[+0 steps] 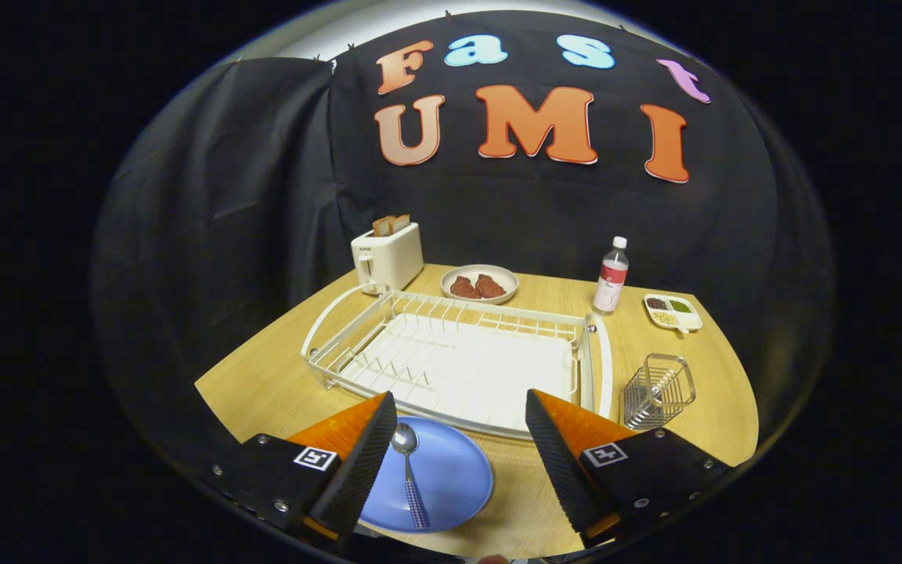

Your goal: Take the plate from the dish rack, then take the spoon from the basket and place it into the plate.

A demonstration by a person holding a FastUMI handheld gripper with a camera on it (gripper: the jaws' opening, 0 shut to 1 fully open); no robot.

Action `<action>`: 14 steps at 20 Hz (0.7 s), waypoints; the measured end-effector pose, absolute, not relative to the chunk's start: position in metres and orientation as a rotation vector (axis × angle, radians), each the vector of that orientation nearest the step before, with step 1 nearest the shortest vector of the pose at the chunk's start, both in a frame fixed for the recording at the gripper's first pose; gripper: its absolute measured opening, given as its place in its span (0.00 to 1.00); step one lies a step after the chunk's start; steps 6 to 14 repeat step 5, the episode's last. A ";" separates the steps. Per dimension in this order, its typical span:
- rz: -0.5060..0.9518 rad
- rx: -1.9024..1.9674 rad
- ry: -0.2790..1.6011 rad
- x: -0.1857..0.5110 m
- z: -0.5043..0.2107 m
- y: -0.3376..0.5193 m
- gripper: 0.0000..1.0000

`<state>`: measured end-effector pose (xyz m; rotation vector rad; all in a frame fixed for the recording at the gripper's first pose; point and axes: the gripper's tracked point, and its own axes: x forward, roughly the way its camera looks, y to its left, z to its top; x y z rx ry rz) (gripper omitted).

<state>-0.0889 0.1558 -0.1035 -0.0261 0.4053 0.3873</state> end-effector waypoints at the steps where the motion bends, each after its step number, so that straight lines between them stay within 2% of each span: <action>1: 0.366 -0.021 0.388 -0.080 -0.094 0.152 0.98; 5: 0.294 0.010 0.333 -0.047 -0.060 0.145 0.98; 14: 0.294 0.010 0.333 -0.047 -0.060 0.145 0.98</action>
